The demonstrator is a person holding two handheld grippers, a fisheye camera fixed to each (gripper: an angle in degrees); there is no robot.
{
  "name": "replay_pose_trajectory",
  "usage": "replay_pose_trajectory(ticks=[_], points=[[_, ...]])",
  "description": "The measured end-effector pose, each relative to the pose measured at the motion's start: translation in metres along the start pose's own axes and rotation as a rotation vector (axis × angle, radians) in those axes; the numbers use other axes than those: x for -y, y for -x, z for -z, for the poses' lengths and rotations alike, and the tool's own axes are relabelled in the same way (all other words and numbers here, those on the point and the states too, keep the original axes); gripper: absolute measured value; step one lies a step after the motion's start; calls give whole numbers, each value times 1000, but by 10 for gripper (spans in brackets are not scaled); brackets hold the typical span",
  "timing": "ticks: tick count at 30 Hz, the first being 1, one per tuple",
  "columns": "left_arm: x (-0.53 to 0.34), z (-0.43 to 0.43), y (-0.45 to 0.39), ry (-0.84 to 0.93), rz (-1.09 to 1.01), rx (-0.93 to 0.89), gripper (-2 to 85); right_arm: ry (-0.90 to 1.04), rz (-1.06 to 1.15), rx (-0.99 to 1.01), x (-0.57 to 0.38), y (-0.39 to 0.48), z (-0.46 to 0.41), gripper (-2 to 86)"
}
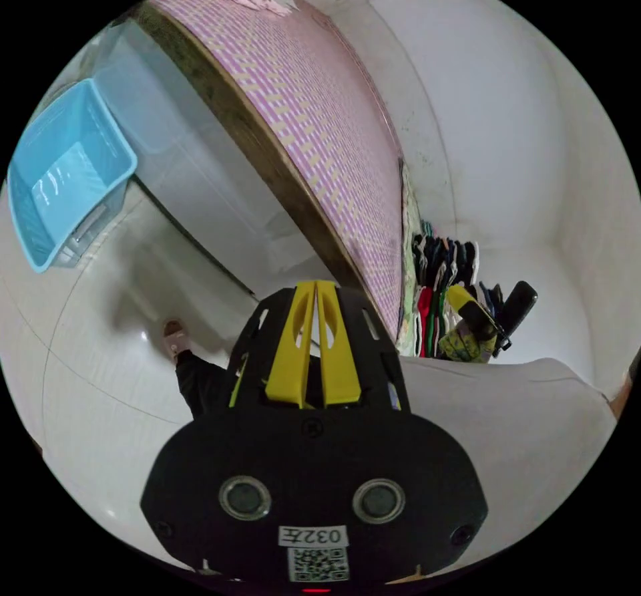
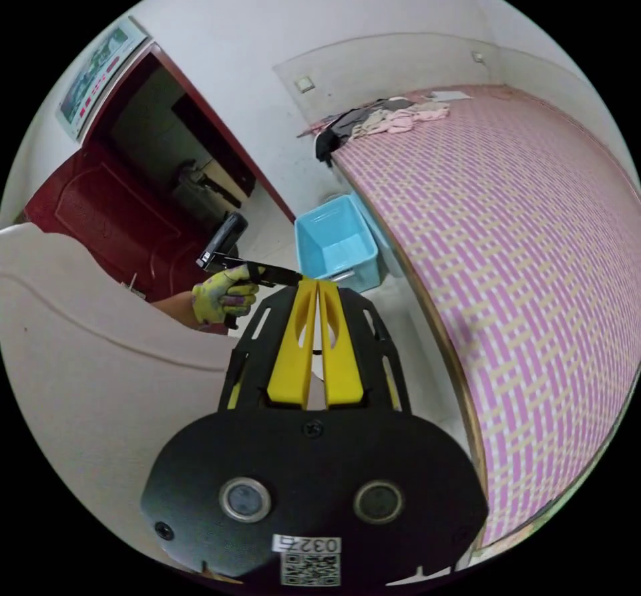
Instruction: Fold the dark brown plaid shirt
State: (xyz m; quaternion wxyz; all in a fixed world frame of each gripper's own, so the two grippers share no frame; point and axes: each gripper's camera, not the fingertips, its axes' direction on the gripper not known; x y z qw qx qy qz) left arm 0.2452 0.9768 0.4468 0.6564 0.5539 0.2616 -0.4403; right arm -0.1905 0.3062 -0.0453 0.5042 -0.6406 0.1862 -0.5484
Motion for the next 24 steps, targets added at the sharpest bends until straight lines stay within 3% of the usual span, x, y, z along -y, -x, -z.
replay_pose_trajectory(ticks=[8,14,19,24], points=[[-70,43,173,-121,212,-27,-9,98,87,96,115,8,-63,-10],[-93,35,238,-208,305,-114,-9,115,33,149,178,-31,-95,-10],[-74,41,276,-266,373,-155,-9,63,60,189,251,-62,-113,-10],[-13,90,300,-385,303,-54,-8,-67,124,179,304,-89,-103,-10]])
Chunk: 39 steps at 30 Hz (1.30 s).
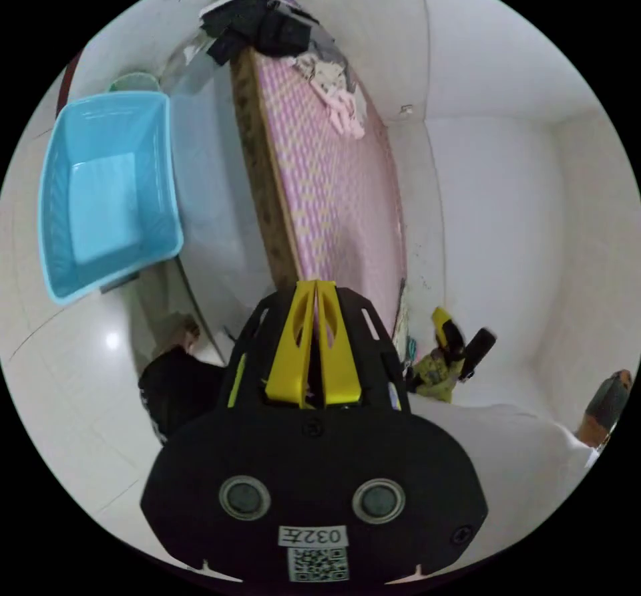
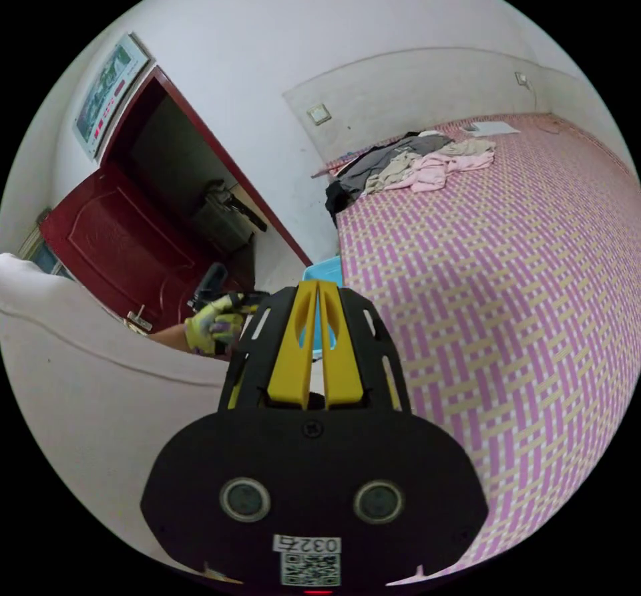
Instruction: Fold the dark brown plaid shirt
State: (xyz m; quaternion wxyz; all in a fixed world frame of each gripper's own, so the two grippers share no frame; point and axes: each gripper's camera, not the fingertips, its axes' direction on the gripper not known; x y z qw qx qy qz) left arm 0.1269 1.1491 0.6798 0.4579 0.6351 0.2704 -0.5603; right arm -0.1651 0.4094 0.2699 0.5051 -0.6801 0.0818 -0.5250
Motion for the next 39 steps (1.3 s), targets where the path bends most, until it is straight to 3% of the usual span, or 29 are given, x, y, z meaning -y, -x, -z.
replay_pose_trajectory(ticks=[4,14,20,27,31,33,35,39], points=[[70,24,23,-209,53,-133,6,10,-92,-2,15,-38,-8,-10],[299,84,88,-413,15,-3,62,-27,-315,-117,30,-80,-12,-10],[435,70,135,-364,42,171,67,-115,-527,-130,57,-92,-21,-10],[482,13,154,-311,26,206,4,-137,-607,-208,73,-88,-31,-10],[465,-14,122,-382,-137,-53,-8,-138,-599,-227,78,-91,-31,-10],[451,-46,88,-315,-295,-173,-9,-138,-581,-235,79,-92,-29,-10],[422,-117,34,-113,-467,-286,-9,-153,-565,-228,73,-96,-22,-10],[342,-256,-54,233,-660,-296,-9,-200,-565,-236,48,-101,0,-10]])
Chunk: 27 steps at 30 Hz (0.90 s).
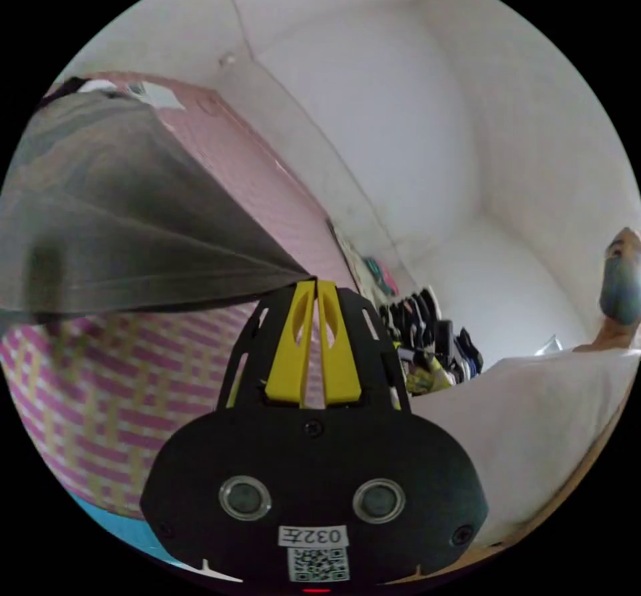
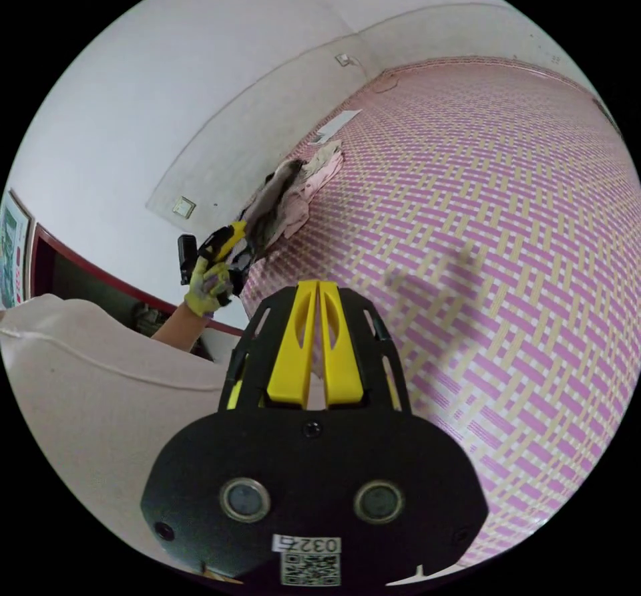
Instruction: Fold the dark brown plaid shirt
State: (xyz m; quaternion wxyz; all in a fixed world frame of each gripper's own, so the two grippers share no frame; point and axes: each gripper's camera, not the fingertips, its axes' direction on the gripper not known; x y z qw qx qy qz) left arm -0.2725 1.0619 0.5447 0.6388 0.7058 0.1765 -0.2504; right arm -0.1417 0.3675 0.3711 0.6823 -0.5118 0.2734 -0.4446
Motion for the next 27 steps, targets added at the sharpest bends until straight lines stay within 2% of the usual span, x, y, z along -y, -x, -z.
replay_pose_trajectory(ticks=[2,3,5,8,13,15,18,21,24,26,27], points=[[-12,-106,-30,174,-2,-19,-9,-61,-42,-5,-17,-20,25,-10],[-16,-129,-34,221,5,-35,-9,-78,-54,-8,-22,-26,31,-10],[-34,-210,-46,376,42,-169,-9,-133,-116,-19,-47,-50,55,-10],[-66,-286,-59,576,72,-304,-8,-178,-183,-44,-82,-78,79,-10],[-113,-366,-101,900,-53,-390,-3,-208,-277,-82,-132,-113,105,-10],[-113,-380,-109,963,-81,-395,6,-216,-307,-85,-147,-122,110,-10],[-97,-371,-101,913,-61,-302,49,-233,-321,-78,-163,-130,116,-10],[-76,-312,-73,704,4,-202,65,-240,-302,-86,-173,-129,119,-10],[-62,-209,-21,396,176,-17,71,-250,-305,-79,-183,-131,119,-10],[-69,-106,24,79,378,108,70,-252,-313,-63,-189,-132,115,-10],[-72,-82,32,10,414,149,70,-252,-312,-59,-191,-132,113,-10]])
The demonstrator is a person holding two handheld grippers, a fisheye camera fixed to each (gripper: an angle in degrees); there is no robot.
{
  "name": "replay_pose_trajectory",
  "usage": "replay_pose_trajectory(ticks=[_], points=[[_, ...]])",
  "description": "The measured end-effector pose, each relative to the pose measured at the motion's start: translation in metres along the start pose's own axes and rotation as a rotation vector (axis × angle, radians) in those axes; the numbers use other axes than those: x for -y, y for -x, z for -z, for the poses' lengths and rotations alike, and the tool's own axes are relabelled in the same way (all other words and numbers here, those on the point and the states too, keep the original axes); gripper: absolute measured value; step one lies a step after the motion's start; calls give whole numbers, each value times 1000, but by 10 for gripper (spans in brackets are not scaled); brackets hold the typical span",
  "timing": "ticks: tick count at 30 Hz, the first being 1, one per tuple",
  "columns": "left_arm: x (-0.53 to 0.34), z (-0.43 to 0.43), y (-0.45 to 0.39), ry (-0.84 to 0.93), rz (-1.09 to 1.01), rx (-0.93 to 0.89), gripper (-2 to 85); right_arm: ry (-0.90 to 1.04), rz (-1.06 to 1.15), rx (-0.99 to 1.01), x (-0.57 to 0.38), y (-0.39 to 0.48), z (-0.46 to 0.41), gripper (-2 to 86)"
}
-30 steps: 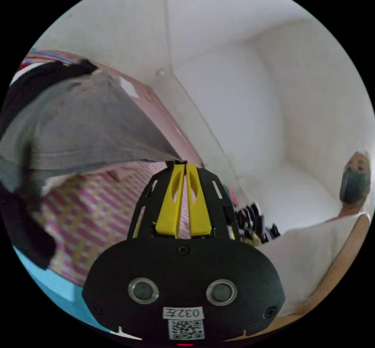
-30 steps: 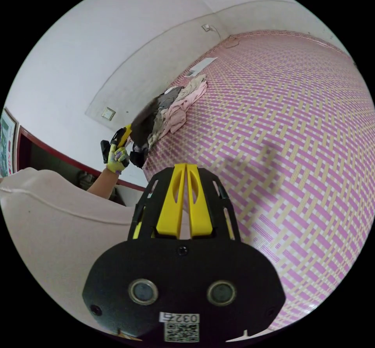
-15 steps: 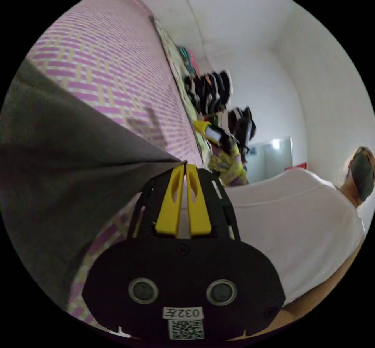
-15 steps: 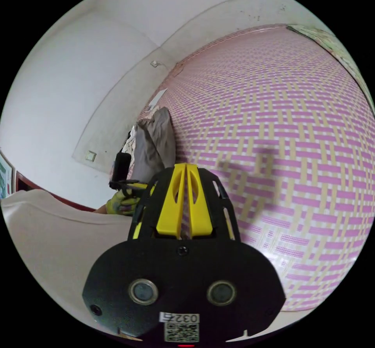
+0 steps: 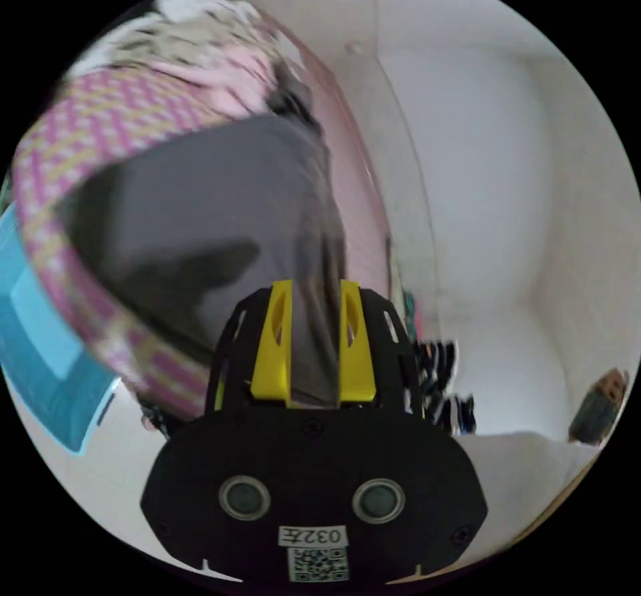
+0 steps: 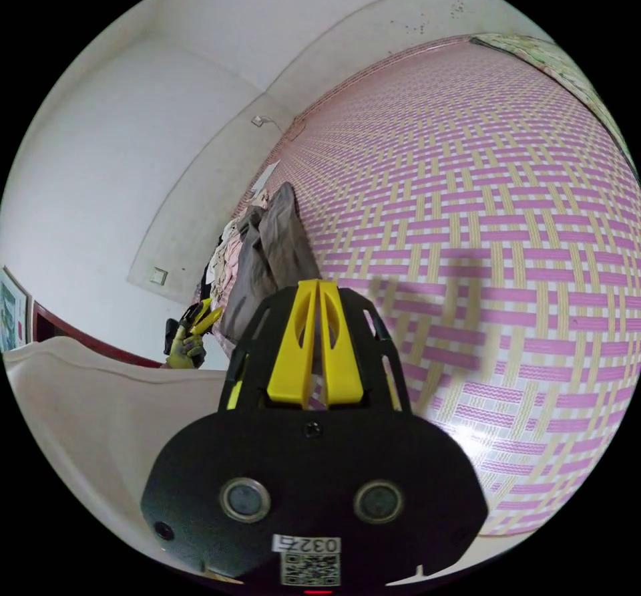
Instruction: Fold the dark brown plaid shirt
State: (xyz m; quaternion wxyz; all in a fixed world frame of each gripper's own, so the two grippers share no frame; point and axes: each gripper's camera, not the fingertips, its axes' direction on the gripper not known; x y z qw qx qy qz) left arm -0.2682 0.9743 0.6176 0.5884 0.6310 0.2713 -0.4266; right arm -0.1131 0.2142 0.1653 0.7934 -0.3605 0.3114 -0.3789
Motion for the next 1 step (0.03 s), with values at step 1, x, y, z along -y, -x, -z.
replay_pose_trajectory(ticks=[1], points=[[-1,42,22,-121,74,89,72,2,2,7,-3,0,-3,-10]])
